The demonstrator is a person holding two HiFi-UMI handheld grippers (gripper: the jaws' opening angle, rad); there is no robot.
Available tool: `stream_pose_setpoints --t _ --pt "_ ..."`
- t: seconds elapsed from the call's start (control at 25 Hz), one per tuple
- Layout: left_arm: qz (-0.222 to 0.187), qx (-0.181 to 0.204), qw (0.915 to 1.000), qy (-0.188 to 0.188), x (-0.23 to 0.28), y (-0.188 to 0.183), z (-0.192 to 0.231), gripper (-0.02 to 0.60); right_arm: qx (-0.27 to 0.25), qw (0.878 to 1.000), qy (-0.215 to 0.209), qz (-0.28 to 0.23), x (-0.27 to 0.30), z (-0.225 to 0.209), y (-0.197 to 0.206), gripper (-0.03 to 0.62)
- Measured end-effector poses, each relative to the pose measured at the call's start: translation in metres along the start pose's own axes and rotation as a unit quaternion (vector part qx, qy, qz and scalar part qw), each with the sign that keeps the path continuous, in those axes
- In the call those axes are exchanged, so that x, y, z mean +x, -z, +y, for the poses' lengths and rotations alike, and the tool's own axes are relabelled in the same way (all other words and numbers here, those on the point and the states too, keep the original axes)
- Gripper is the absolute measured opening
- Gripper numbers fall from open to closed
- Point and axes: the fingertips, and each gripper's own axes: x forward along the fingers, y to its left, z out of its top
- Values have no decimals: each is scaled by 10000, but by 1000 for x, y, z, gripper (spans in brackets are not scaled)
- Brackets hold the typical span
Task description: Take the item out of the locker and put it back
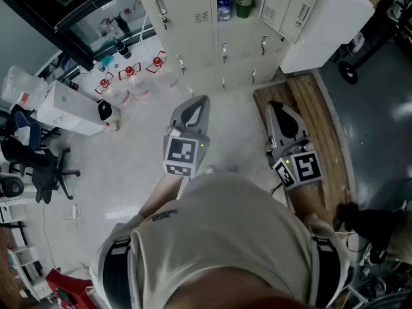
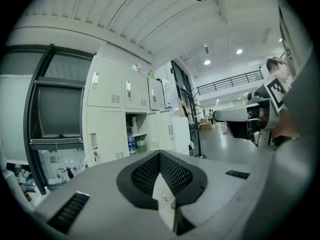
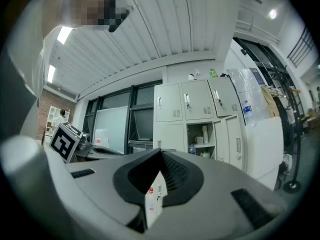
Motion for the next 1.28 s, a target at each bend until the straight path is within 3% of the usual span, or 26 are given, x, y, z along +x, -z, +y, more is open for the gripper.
stream_pose_setpoints --t 0.76,1.28 --pt "249 80 9996 61 39 10 -4 14 46 9995 3 301 20 -34 21 3" --pt "232 77 9994 -235 51 7 -31 14 73 9993 -71 367 4 -72 34 3"
